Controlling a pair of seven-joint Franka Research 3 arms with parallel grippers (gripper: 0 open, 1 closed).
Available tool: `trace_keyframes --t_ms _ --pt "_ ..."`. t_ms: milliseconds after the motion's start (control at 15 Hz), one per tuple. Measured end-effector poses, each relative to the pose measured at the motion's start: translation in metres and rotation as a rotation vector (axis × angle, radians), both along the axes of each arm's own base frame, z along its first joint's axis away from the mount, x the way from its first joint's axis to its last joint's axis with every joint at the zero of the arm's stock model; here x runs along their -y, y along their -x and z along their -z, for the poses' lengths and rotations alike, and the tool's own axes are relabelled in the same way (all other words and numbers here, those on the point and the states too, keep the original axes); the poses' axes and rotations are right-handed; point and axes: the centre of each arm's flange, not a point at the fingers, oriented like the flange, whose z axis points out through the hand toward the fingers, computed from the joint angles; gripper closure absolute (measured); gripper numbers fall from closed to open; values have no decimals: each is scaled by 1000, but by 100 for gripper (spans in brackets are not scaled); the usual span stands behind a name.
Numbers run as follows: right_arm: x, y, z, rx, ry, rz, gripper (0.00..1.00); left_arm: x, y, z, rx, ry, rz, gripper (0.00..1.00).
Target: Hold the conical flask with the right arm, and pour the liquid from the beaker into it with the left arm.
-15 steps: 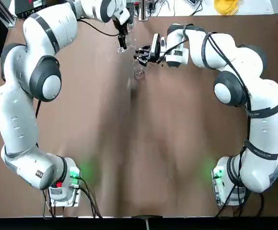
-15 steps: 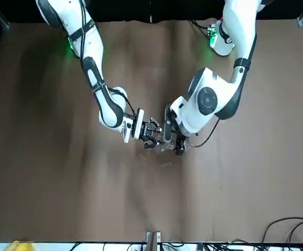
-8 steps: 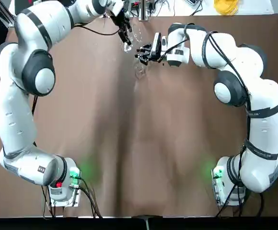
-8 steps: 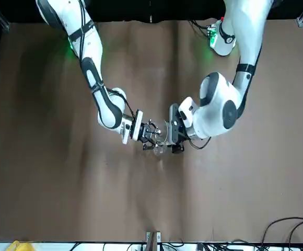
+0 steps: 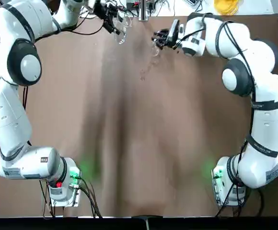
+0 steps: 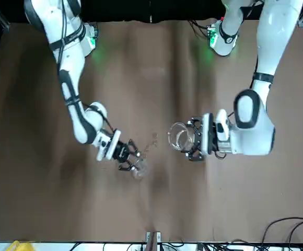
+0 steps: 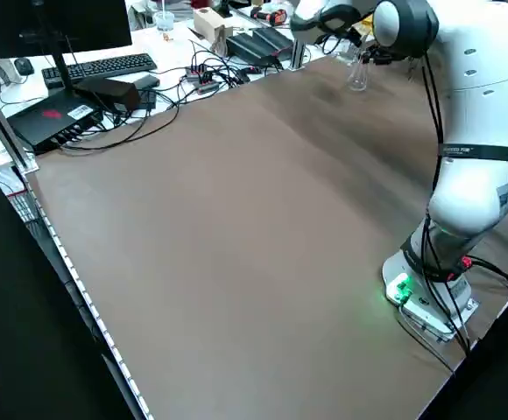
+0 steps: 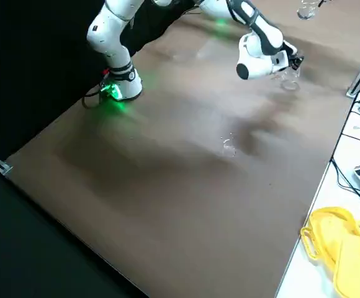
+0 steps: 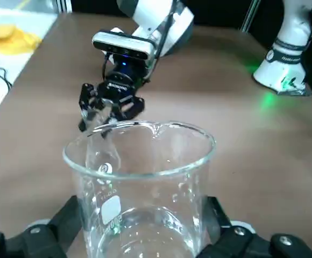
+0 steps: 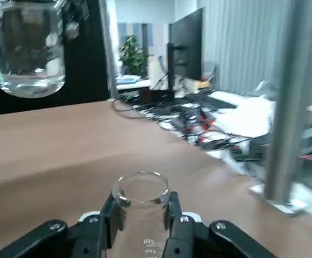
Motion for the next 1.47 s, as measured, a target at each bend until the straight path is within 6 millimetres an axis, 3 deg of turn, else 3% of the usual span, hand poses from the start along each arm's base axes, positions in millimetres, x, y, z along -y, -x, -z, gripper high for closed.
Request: trace_keyframes --t_ms 67,200,467,667,933,1200,1333,1467 --pt "42 -20 -2 29 -9 37 61 -32 -10 17 5 77 6 4" --pt "93 -38 -3 52 -5 63 61 -65 -18 37 13 139 9 4" --pt "178 -56 -1 80 37 65 61 -128 -29 89 25 251 -12 4" --pt "237 -59 1 64 96 -10 61 -162 -30 135 63 335 -33 4" --pt "329 -51 -5 33 101 -132 61 -174 -23 192 79 436 -47 4" --pt "417 -25 -6 -8 115 -226 61 -168 -18 227 78 498 -74 4" --pt "448 -10 -6 -23 93 -255 61 -172 -18 239 89 501 -98 4" --pt "465 3 -8 -28 51 -284 61 -176 -20 251 119 501 -133 4"
